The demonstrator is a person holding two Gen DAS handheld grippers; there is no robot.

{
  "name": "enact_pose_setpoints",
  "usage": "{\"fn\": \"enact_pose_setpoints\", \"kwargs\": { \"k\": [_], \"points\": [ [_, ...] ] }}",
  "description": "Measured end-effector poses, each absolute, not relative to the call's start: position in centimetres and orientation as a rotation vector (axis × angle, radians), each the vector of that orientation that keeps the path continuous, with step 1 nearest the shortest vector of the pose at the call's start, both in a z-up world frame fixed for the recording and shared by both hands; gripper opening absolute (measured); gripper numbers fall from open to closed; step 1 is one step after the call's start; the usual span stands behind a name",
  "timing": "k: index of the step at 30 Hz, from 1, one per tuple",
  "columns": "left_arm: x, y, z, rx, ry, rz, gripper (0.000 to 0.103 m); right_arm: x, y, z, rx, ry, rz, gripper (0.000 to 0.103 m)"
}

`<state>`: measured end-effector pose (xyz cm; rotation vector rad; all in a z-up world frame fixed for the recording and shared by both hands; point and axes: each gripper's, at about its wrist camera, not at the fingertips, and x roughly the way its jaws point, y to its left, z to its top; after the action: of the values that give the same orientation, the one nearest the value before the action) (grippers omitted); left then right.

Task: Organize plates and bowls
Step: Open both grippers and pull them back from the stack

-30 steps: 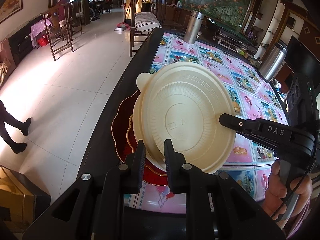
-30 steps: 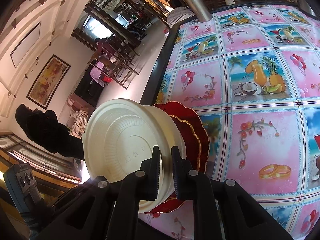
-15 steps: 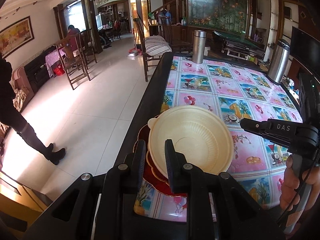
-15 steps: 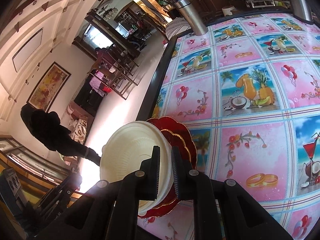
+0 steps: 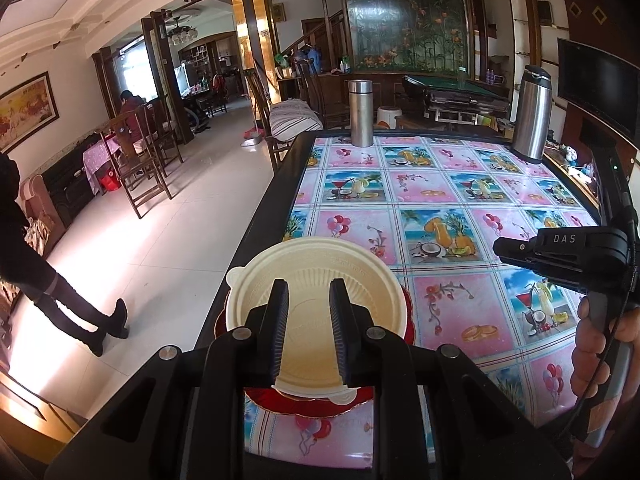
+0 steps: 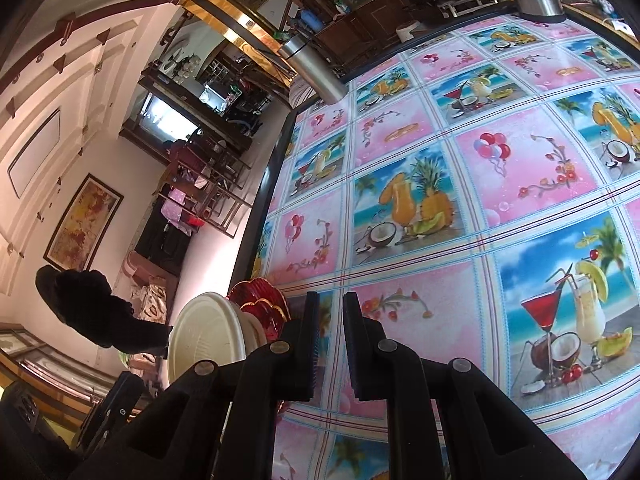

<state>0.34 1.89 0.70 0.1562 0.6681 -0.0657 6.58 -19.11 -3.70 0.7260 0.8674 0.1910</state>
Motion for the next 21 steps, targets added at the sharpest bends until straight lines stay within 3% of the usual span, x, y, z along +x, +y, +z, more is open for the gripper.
{"fn": "enact_pose_setpoints", "kwargs": {
  "k": [4, 8, 12, 17, 21],
  "points": [
    [0.1, 0.8, 1.2, 0.175, 0.639, -0.052, 0.023, 6.1, -21.5, -3.6, 0.757, 0.842, 0.168, 0.015],
    [-0.1, -0.4, 1.7, 0.183, 0.604, -0.039, 0.060, 5.4, -23.6, -3.6, 0.784, 0.817, 0.148, 0.015],
    [-0.3, -2.1, 2.2, 0.210, 0.574, -0.037, 0.063, 4.9, -25.6, -3.7, 0.810, 0.800, 0.129, 0.015],
    [-0.1, -4.3, 2.5, 0.224, 0.553, -0.047, 0.076, 4.6, -28.2, -4.3, 0.840, 0.787, 0.112, 0.020],
    [0.2, -6.5, 2.4, 0.239, 0.544, -0.063, 0.077, 4.1, -30.4, -4.9, 0.839, 0.764, 0.077, 0.021]
  ]
}}
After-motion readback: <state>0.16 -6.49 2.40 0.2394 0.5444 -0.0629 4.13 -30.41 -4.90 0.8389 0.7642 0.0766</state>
